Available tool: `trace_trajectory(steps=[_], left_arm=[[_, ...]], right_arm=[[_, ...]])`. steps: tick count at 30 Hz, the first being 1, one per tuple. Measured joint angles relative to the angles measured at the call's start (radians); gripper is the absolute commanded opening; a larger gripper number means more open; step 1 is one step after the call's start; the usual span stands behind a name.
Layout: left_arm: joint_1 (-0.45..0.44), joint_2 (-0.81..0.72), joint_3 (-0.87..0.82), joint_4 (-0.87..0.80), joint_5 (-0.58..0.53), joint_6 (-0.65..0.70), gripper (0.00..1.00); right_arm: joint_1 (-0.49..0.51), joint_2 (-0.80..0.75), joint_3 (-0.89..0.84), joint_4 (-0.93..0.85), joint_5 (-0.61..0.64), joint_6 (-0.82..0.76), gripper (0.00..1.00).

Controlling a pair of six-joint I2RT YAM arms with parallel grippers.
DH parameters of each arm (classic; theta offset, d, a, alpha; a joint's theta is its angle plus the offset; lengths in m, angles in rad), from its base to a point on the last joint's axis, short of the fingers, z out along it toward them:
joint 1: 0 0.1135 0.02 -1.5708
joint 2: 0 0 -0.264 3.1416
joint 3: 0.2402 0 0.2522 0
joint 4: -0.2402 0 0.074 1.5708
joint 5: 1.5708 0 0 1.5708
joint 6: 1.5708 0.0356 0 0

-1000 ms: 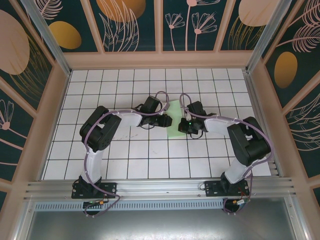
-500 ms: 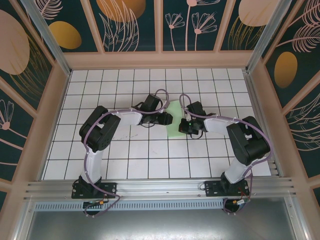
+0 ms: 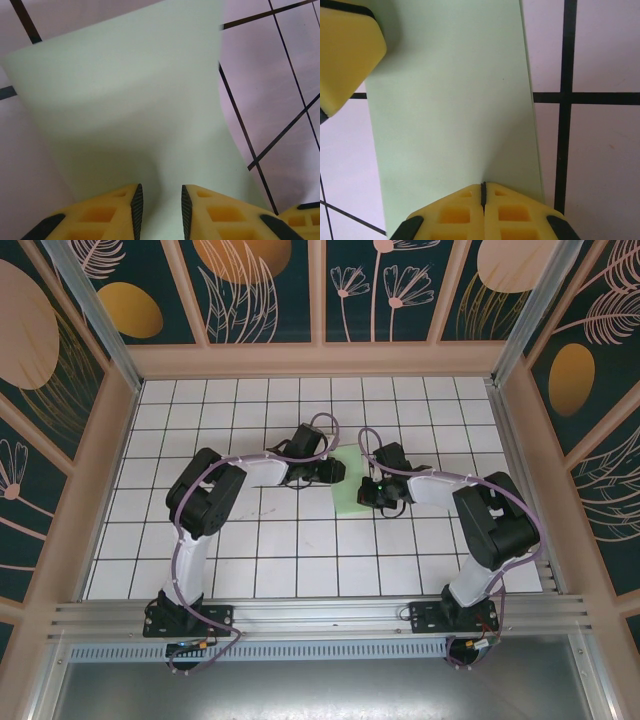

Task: Fold a paper plane with a square sheet of paper (fold left side to right side)
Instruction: First fold the square sheet of paper in half at the center of the table.

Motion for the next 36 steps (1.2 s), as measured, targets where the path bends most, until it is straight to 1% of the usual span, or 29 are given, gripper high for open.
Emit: trace_trajectory(steps=[11,17,23,26,28,32,36], left_arm=[[0.014,0.0,-0.004,0.011,-0.017,-0.012,0.3],[0.066,0.004,0.001,0.017,-0.044,-0.025,0.3],[0.125,0.04,0.064,0.016,-0.079,-0.035,0.29],[0.14,0.034,0.058,0.024,-0.088,-0.034,0.28],[0.14,0.009,0.022,0.044,-0.088,-0.033,0.26],[0.133,-0.082,-0.077,0.085,-0.034,-0.034,0.25],[0.103,-0.111,-0.101,0.143,0.042,-0.034,0.24]], right_arm=[[0.0,0.003,0.006,-0.011,0.004,-0.019,0.0],[0.0,0.004,0.006,-0.011,0.004,-0.019,0.0],[0.0,0.004,0.006,-0.011,0.004,-0.019,0.0],[0.0,0.004,0.006,-0.011,0.003,-0.018,0.0],[0.0,0.005,0.006,-0.011,0.003,-0.018,0.0],[0.002,0.006,0.007,-0.011,0.003,-0.019,0.0],[0.003,0.009,0.009,-0.011,0.003,-0.019,0.0]])
